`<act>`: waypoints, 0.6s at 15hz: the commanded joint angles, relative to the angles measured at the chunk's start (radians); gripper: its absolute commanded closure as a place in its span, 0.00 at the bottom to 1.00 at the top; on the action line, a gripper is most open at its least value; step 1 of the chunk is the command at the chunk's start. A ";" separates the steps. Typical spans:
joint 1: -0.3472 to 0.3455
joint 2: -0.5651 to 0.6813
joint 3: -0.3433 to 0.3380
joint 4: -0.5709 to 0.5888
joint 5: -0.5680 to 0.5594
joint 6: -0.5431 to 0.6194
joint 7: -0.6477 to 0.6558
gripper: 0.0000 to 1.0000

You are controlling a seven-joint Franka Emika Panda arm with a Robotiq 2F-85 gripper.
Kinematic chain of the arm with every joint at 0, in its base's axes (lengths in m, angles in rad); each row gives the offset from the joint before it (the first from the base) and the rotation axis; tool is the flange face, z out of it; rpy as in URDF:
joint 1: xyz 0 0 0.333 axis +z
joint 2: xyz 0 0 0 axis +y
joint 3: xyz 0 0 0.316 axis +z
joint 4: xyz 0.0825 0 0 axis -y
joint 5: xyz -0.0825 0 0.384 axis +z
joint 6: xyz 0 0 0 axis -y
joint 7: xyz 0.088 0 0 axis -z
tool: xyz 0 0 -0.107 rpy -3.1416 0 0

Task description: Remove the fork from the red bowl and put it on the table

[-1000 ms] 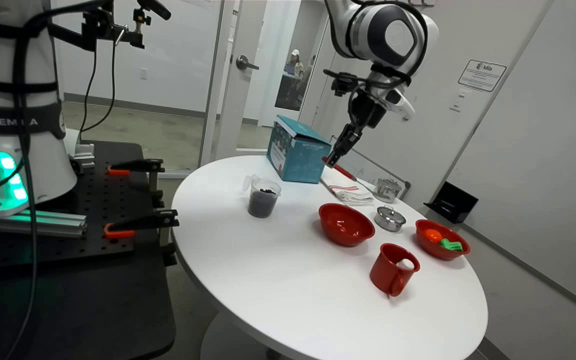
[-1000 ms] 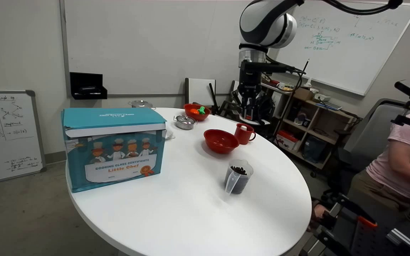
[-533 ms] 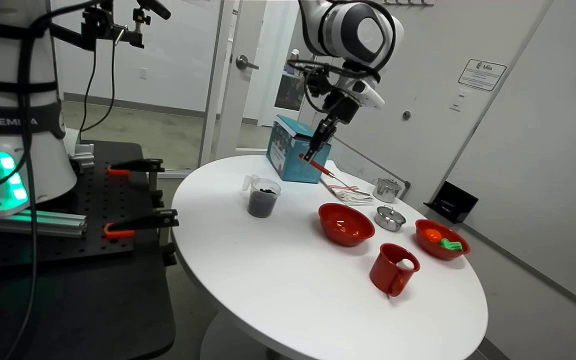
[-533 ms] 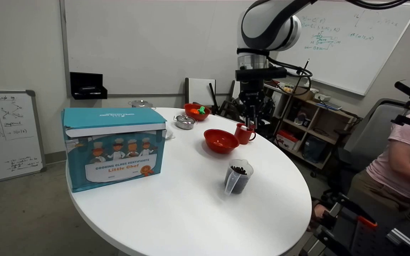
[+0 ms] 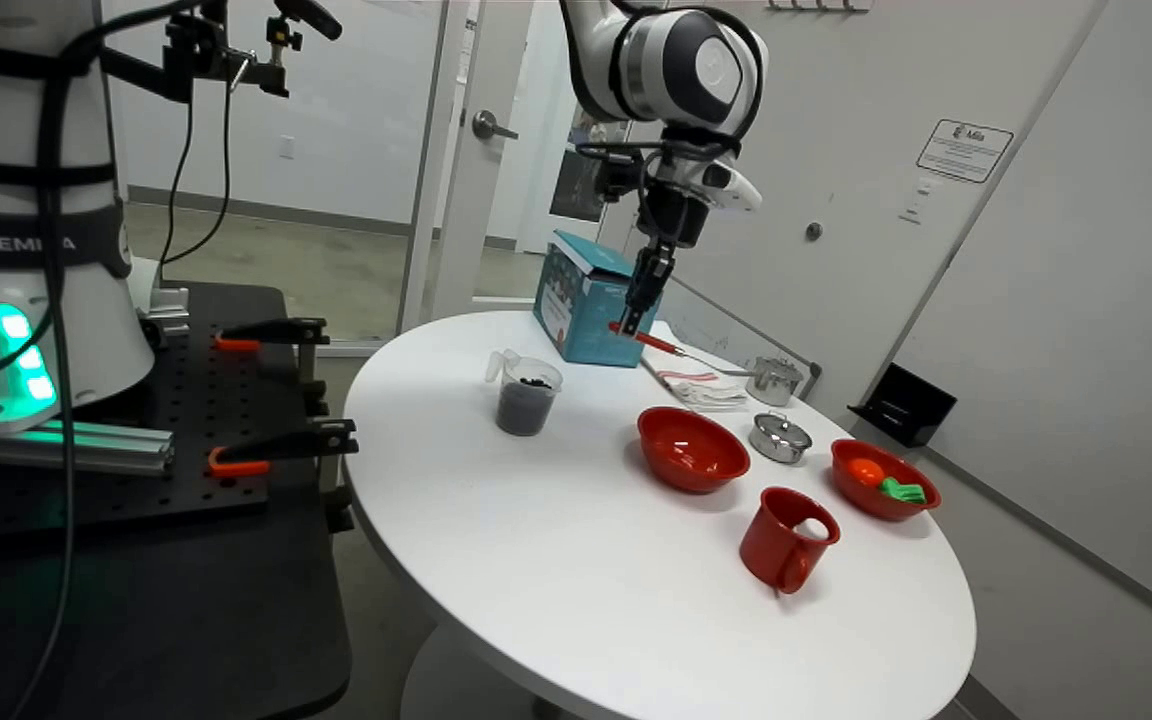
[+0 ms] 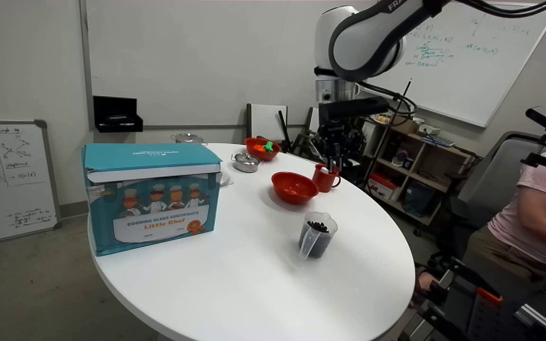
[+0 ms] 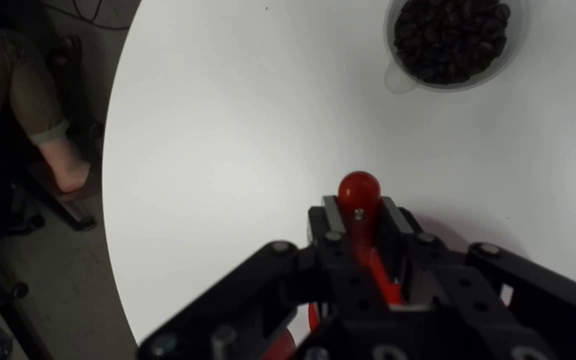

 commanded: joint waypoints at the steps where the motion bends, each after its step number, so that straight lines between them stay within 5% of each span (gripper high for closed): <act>1: 0.074 -0.024 0.057 0.036 -0.058 -0.019 -0.024 0.93; 9: 0.194 -0.043 0.196 0.090 -0.074 -0.010 -0.126 0.93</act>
